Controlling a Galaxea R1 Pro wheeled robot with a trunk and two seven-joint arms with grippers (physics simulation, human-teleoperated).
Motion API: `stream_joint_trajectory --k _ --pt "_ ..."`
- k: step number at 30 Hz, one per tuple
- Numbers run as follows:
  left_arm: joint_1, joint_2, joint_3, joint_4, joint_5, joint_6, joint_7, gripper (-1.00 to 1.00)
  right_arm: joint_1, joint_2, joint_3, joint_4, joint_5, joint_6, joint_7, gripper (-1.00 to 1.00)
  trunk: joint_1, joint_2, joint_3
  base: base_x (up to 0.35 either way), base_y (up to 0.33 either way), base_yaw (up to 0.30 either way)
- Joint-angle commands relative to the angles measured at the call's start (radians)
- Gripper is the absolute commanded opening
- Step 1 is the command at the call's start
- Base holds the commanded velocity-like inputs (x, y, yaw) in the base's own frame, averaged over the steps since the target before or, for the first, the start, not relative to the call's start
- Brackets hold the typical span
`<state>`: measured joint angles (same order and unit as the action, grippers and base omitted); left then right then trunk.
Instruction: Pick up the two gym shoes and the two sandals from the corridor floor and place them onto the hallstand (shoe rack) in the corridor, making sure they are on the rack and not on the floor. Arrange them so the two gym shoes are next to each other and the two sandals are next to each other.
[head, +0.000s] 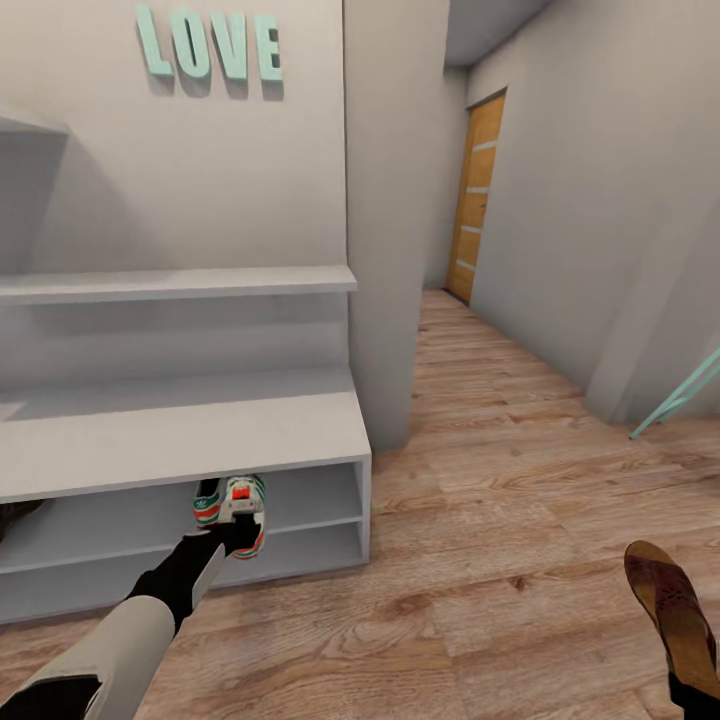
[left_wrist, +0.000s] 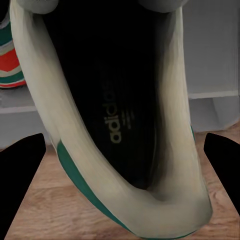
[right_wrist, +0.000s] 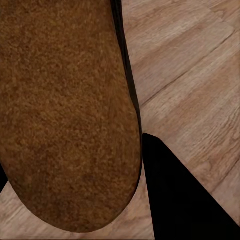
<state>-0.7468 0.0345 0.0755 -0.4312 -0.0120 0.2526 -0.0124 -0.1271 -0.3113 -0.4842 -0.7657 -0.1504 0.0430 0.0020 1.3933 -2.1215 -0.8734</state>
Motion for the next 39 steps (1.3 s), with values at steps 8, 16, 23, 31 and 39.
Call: stream_joint_trajectory --k 8,16,23,31,39 --pt "0.000 -0.001 0.004 -0.012 -0.005 0.005 0.006 -1.00 0.000 0.004 -0.002 -0.005 -0.023 0.005 0.000 -1.00 0.027 -0.050 -0.023 0.000 0.000 0.000" --pt "0.000 -0.001 0.004 -0.012 -0.005 0.005 0.010 -1.00 0.000 0.005 -0.002 -0.004 -0.022 0.005 0.000 -1.00 0.057 -0.106 -0.048 0.000 0.000 0.000" --pt "0.000 -0.001 0.004 -0.013 -0.005 0.006 0.014 -1.00 0.000 0.005 -0.002 -0.005 -0.022 0.005 -0.003 -1.00 0.057 -0.106 -0.048 0.000 0.000 0.000" --pt "0.000 -0.001 0.004 -0.014 -0.005 0.008 0.014 -1.00 0.000 0.005 -0.002 -0.006 -0.023 0.005 -0.004 -1.00 0.088 -0.162 -0.081 0.000 0.000 0.000" --pt "-0.003 -0.001 0.004 -0.016 -0.006 0.014 0.017 -1.00 0.000 0.005 -0.002 -0.006 -0.023 0.005 -0.004 -1.00 0.115 -0.211 -0.115 0.000 0.000 0.000"
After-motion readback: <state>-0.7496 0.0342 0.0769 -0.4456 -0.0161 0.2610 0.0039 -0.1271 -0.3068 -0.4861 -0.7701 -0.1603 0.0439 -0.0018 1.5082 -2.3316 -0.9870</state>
